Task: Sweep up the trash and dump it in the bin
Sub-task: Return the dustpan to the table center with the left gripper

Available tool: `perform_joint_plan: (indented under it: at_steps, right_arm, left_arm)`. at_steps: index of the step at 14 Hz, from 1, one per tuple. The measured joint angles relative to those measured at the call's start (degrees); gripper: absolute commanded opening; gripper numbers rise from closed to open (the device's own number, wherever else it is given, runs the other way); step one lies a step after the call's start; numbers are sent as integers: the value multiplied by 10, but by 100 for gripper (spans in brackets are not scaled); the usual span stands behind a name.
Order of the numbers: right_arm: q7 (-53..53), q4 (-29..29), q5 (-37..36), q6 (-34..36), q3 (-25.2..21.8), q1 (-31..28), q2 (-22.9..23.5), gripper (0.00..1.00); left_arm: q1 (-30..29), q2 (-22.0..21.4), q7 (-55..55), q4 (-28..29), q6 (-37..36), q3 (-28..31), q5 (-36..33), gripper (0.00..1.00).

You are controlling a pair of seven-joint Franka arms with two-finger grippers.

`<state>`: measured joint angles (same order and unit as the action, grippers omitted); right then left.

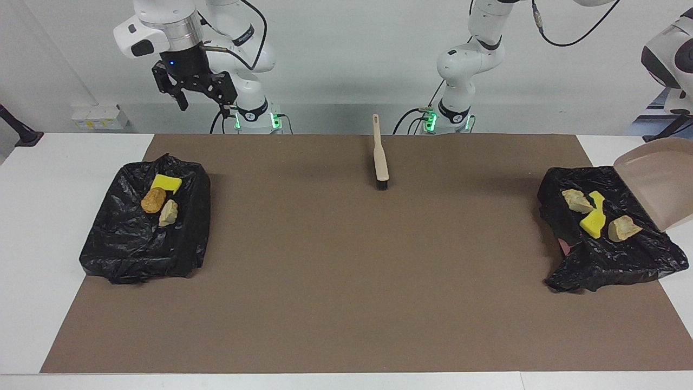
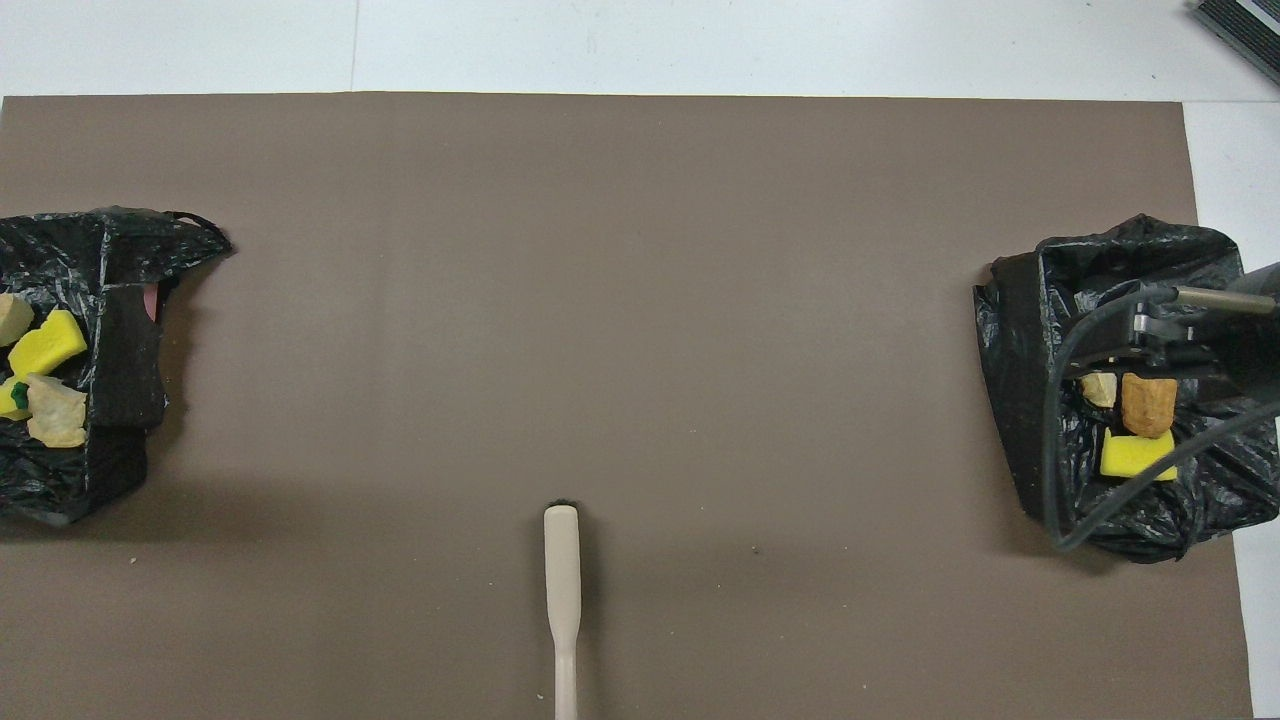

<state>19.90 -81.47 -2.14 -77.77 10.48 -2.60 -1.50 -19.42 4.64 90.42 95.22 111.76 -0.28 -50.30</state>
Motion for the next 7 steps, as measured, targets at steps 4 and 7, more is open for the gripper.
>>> perform_joint_plan:
  at_steps: [4,7]
  right_arm:
    - [0,0,7,0,-16,2,1,100]
    - [-40,-3,16,0,-54,7,1,100]
  left_arm:
    - [27,0,-104,3,-56,-2,113,0]
    - [36,0,-157,6,-72,-4,204,0]
